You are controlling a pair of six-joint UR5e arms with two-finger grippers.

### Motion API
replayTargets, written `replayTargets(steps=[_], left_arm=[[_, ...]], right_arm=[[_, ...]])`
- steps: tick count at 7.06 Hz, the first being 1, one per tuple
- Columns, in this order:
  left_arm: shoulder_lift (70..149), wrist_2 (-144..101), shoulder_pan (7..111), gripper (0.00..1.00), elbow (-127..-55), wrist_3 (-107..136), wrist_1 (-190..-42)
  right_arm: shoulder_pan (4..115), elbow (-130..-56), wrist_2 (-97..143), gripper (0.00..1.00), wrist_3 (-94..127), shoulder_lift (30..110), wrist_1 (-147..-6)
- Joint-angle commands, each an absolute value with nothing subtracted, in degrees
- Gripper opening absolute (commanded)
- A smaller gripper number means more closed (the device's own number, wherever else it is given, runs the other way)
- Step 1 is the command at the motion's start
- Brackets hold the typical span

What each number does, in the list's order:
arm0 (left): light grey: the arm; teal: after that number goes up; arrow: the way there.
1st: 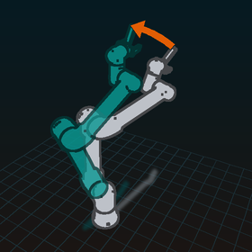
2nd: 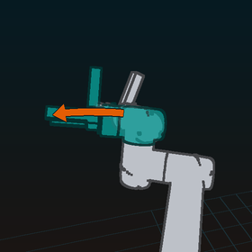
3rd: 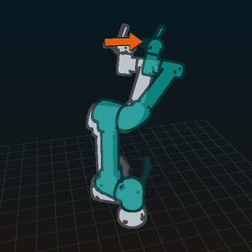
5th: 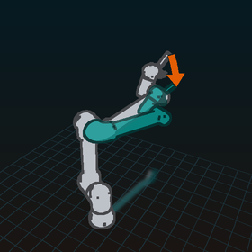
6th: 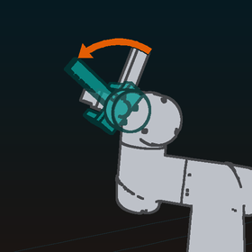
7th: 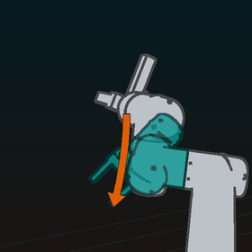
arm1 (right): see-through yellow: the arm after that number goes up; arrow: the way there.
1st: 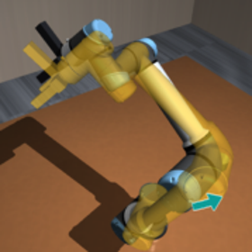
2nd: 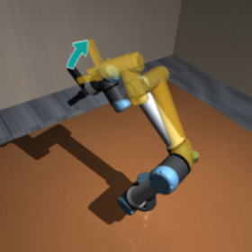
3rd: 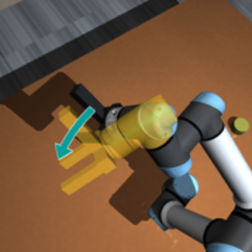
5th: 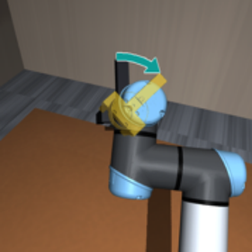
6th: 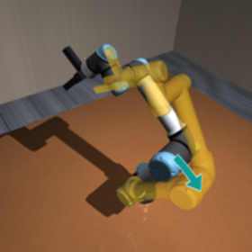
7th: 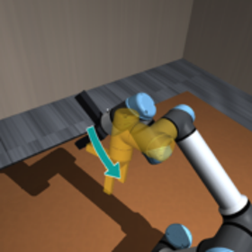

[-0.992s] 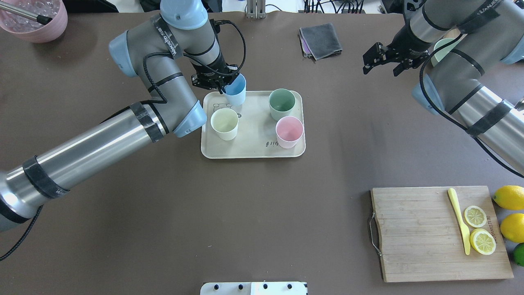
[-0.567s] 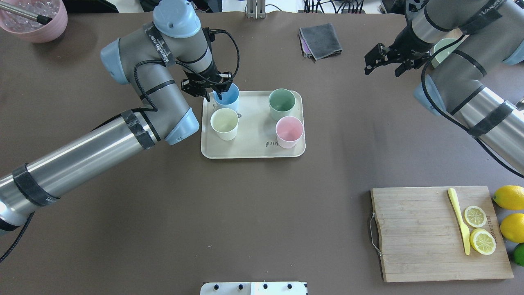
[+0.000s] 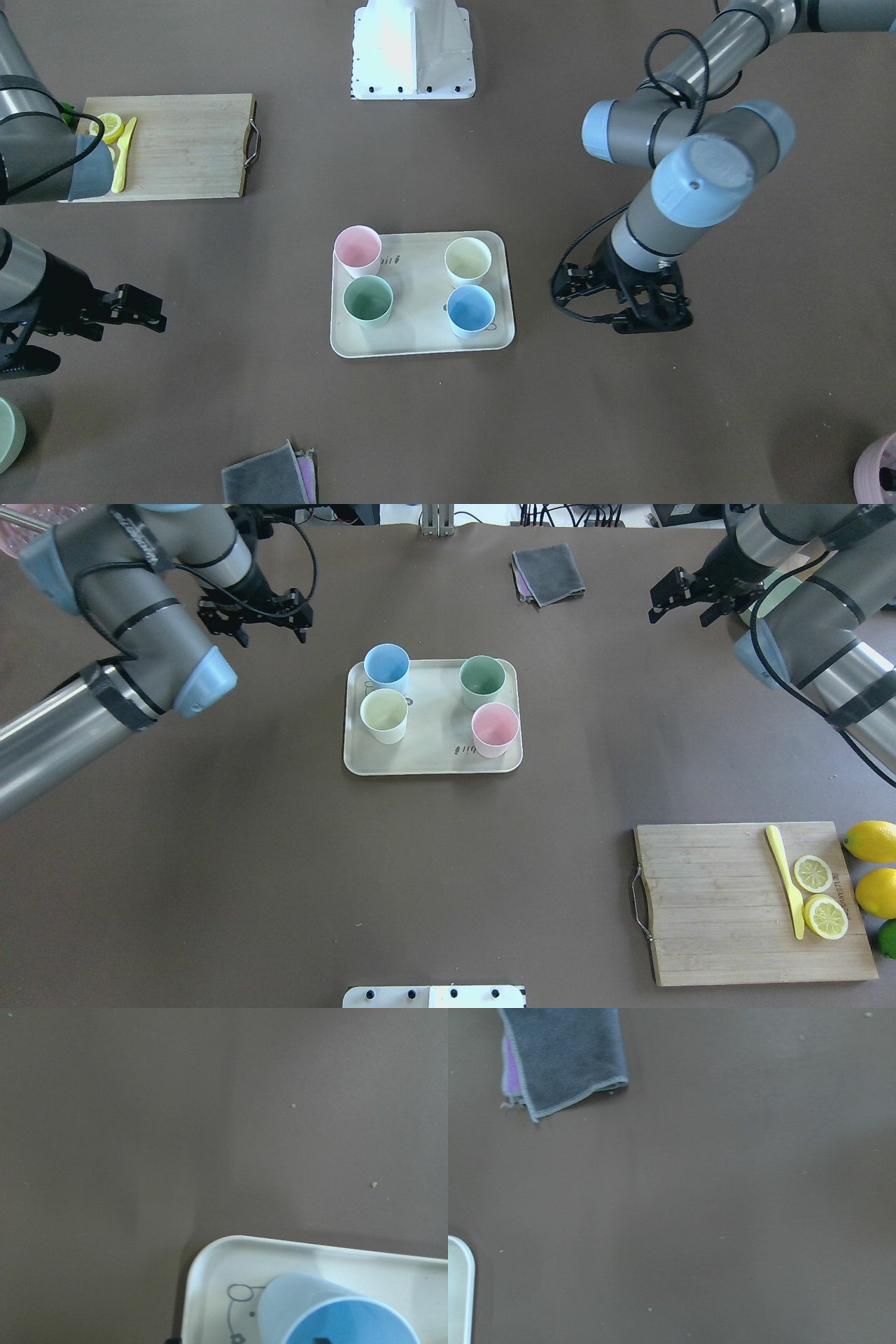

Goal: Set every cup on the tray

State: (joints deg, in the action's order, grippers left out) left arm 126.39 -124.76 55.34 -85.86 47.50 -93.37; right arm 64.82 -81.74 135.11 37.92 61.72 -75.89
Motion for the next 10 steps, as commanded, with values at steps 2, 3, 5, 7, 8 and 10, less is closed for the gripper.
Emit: replayTargets(steps=[2, 3, 5, 7, 8, 10], left_arm=[[108.94, -125.15, 72.18, 0.98, -97.03, 14.35, -85.52], [104.29, -125.33, 78.95, 0.98, -96.68, 2.41, -85.52], [97.5, -129.68, 85.23, 0.98, -96.16, -5.17, -85.95], [92.67, -132.9, 86.04, 0.98, -99.2, -4.66, -86.04], [91.42, -132.89, 85.96, 0.98, -100.45, -4.22, -86.04], [91.05, -132.98, 86.04, 0.98, -101.07, -1.06, -86.22]], right_arm=[[76.6, -81.74, 138.16, 1.0, 13.36, 66.08, -86.71], [80.82, -81.83, 138.16, 1.0, 5.62, 68.62, -89.01], [84.8, -81.65, 137.12, 1.0, -4.44, 74.23, -90.53], [87.71, -82.08, 137.2, 1.0, -8.26, 77.33, -90.27], [87.8, -86.01, 137.02, 1.0, -8.26, 80.56, -90.26], [88.07, -91.75, 137.11, 1.0, -8.09, 84.89, -90.88]])
